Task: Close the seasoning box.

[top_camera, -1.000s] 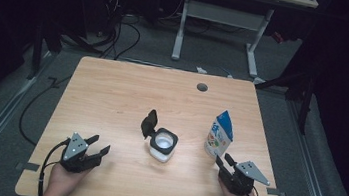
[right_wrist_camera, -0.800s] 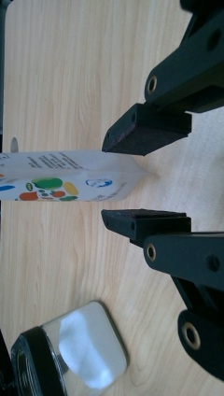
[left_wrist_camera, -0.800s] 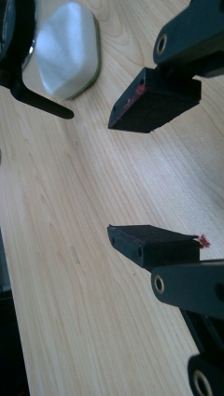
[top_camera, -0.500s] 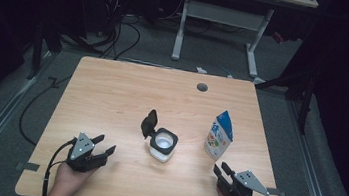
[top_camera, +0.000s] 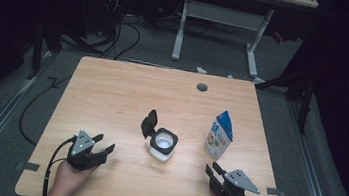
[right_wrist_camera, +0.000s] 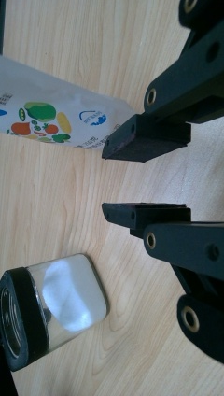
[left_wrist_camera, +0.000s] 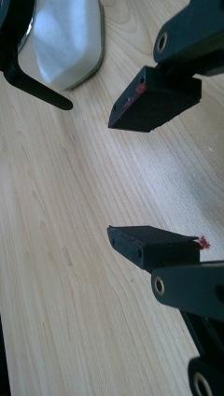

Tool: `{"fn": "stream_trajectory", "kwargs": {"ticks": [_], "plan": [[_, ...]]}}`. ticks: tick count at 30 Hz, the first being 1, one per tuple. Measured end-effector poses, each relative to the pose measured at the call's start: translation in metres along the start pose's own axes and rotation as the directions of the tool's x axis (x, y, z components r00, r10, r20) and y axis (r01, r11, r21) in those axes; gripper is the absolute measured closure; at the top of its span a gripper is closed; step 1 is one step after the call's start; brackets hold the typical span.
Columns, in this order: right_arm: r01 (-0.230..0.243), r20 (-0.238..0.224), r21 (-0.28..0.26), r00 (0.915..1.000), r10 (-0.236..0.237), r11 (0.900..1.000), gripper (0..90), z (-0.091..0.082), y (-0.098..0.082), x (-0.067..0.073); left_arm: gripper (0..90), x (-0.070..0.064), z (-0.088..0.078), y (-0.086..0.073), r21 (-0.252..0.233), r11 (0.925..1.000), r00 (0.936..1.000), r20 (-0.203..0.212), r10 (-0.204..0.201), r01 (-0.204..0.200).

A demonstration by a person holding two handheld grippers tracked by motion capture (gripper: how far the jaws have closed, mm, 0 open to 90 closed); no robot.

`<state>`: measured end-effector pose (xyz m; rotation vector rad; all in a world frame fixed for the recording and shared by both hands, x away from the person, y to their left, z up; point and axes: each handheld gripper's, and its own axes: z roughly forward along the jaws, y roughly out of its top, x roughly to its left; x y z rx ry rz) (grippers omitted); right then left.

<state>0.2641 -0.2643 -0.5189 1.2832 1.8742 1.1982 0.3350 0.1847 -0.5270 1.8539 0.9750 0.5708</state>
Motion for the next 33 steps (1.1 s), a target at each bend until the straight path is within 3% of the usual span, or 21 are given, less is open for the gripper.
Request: {"fn": "stream_trajectory", "kwargs": {"ticks": [7,20,33], "plan": [[0.007,0.004,0.005,1.0000,-0.007,1.000,70.3,0.006,0.004,0.004,46.7,0.001,-0.001,0.000,-0.002,1.0000,0.9999,-0.014,-0.002,0.002],[0.048,-0.051,0.012,0.9976,-0.047,0.999,71.2,0.022,0.014,0.018,48.9,0.002,-0.001,0.001,0.004,0.9998,0.9997,-0.012,-0.020,0.020],[0.061,-0.081,0.018,0.9950,-0.059,0.998,75.2,0.040,0.020,0.023,65.9,-0.008,0.010,0.017,-0.021,0.9982,0.9983,0.013,-0.057,0.057]]}}
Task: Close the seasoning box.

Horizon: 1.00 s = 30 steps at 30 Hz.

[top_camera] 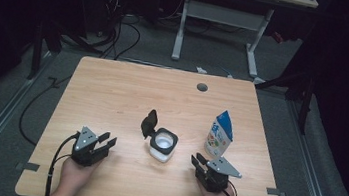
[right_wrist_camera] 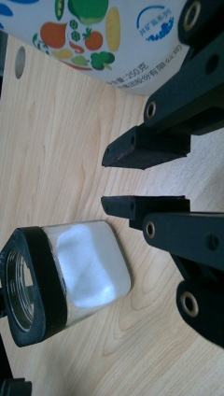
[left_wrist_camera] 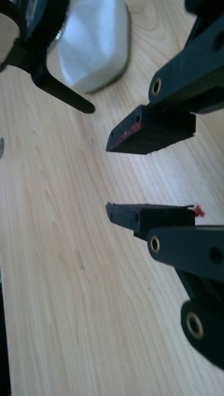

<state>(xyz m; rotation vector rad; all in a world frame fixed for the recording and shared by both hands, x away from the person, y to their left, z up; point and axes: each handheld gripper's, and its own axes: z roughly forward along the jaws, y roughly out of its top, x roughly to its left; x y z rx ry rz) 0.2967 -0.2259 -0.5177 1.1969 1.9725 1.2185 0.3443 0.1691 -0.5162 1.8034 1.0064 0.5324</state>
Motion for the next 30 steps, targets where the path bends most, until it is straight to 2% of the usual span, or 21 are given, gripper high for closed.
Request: {"fn": "stream_trajectory", "kwargs": {"ticks": [9,15,18,22,26,30], "plan": [[0.018,-0.024,0.010,0.9996,-0.018,1.000,88.7,0.011,0.006,0.004,81.8,-0.020,0.025,0.019,-0.008,1.0000,0.9997,0.026,-0.001,0.001],[0.030,-0.044,0.011,0.9986,-0.029,0.999,90.0,0.022,0.011,0.010,89.6,-0.030,0.037,0.035,-0.024,0.9997,0.9985,0.054,0.011,-0.010],[0.030,-0.048,0.011,0.9984,-0.030,0.999,90.0,0.028,0.013,0.012,89.9,-0.034,0.042,0.042,-0.026,0.9996,0.9971,0.074,0.013,-0.011],[0.032,-0.053,0.013,0.9981,-0.032,0.999,90.0,0.035,0.015,0.015,90.0,-0.039,0.045,0.049,-0.045,0.9990,0.9960,0.089,-0.006,0.010],[0.038,-0.062,0.018,0.9974,-0.037,0.999,90.0,0.040,0.016,0.019,90.0,-0.044,0.043,0.056,-0.066,0.9978,0.9955,0.095,0.010,-0.004],[0.039,-0.070,0.017,0.9969,-0.038,0.999,90.0,0.040,0.017,0.022,90.0,-0.046,0.038,0.060,-0.081,0.9967,0.9949,0.100,0.006,0.002]]}}
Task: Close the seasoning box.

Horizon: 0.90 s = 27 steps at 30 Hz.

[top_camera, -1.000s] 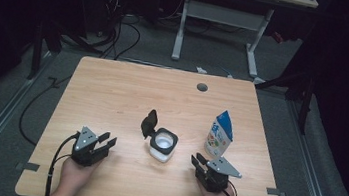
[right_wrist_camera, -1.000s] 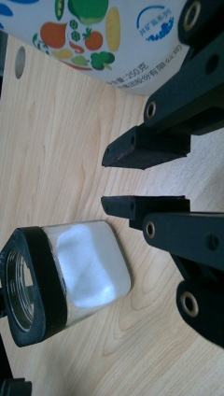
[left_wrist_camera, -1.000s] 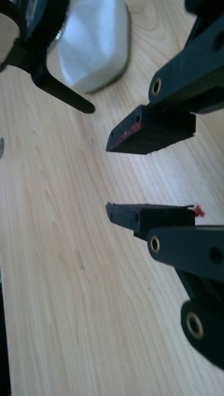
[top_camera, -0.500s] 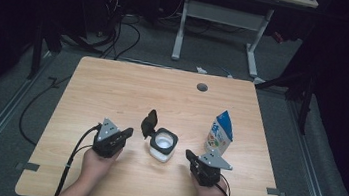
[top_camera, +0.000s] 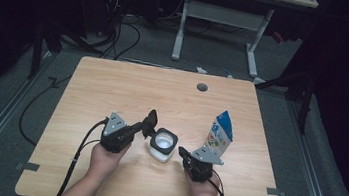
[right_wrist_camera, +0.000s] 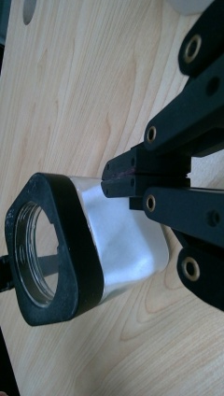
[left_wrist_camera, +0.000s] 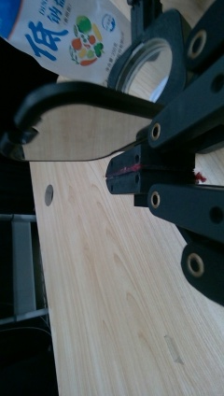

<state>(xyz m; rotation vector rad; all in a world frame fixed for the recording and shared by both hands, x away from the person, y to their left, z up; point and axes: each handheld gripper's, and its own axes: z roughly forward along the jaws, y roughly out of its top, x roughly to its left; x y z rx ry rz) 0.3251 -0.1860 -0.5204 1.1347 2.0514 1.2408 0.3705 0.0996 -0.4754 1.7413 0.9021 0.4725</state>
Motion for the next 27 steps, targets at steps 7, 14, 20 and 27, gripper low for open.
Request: {"fn": "stream_trajectory", "kwargs": {"ticks": [7,14,20,27], "plan": [[0.011,-0.008,-0.008,0.9999,-0.011,1.000,90.0,0.000,0.005,0.005,90.0,-0.005,0.001,0.000,-0.001,1.0000,0.9999,0.013,0.005,-0.005],[0.017,-0.023,-0.014,0.9996,-0.017,1.000,90.0,0.001,0.005,0.009,90.0,-0.008,0.003,0.000,-0.005,1.0000,0.9997,0.024,-0.005,0.006],[0.012,-0.026,-0.018,0.9996,-0.013,1.000,90.0,0.000,0.006,0.010,90.0,-0.012,0.003,0.001,-0.008,1.0000,0.9993,0.038,0.003,-0.002],[0.017,-0.027,-0.014,0.9995,-0.018,1.000,90.0,-0.001,0.006,0.011,90.0,-0.022,0.008,-0.002,0.009,0.9995,0.9977,0.061,0.030,-0.030]]}}
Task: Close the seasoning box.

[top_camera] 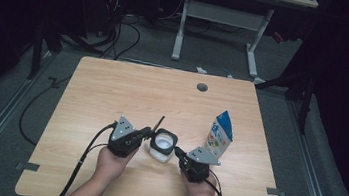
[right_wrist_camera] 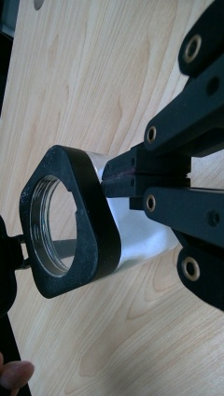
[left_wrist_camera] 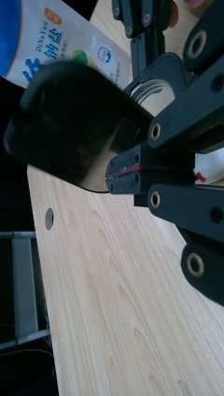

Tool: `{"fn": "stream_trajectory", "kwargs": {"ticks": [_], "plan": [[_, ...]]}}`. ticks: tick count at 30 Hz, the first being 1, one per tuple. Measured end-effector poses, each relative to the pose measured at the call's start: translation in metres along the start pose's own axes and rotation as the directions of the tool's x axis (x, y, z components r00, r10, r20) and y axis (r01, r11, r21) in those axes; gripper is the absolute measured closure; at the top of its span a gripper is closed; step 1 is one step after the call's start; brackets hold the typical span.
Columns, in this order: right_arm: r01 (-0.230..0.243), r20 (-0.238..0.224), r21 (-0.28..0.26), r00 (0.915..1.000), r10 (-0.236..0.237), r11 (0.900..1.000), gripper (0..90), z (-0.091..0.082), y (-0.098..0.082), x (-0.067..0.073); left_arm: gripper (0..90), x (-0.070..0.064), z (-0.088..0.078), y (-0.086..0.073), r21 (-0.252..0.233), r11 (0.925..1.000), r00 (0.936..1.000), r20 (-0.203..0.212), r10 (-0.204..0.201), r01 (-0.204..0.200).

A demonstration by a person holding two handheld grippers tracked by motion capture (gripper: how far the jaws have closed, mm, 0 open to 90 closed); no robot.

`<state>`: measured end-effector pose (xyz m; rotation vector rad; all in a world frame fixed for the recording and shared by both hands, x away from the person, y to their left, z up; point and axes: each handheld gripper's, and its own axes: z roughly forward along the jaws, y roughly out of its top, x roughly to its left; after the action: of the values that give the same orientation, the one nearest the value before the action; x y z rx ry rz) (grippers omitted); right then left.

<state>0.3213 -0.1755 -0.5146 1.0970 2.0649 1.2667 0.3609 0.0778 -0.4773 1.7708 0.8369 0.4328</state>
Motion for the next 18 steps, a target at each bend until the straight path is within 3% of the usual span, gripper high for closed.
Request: {"fn": "stream_trajectory", "kwargs": {"ticks": [6,11,14,18], "plan": [[0.000,0.002,0.000,1.0000,0.000,1.000,90.0,0.000,0.000,0.000,90.0,-0.006,0.002,-0.005,0.013,0.9999,0.9999,0.011,0.010,-0.010],[0.003,0.005,0.003,1.0000,-0.003,1.000,90.0,0.000,-0.001,0.000,90.0,0.002,-0.008,-0.015,0.018,0.9998,0.9999,-0.013,-0.009,0.009],[0.002,0.003,0.007,1.0000,-0.002,1.000,90.0,0.000,-0.002,0.000,90.0,0.004,-0.012,-0.027,0.044,0.9988,0.9997,-0.015,-0.020,0.021],[0.002,0.001,0.011,1.0000,-0.002,1.000,90.0,0.000,-0.003,0.000,90.0,0.006,-0.002,-0.037,0.095,0.9948,0.9992,-0.021,-0.033,0.035]]}}
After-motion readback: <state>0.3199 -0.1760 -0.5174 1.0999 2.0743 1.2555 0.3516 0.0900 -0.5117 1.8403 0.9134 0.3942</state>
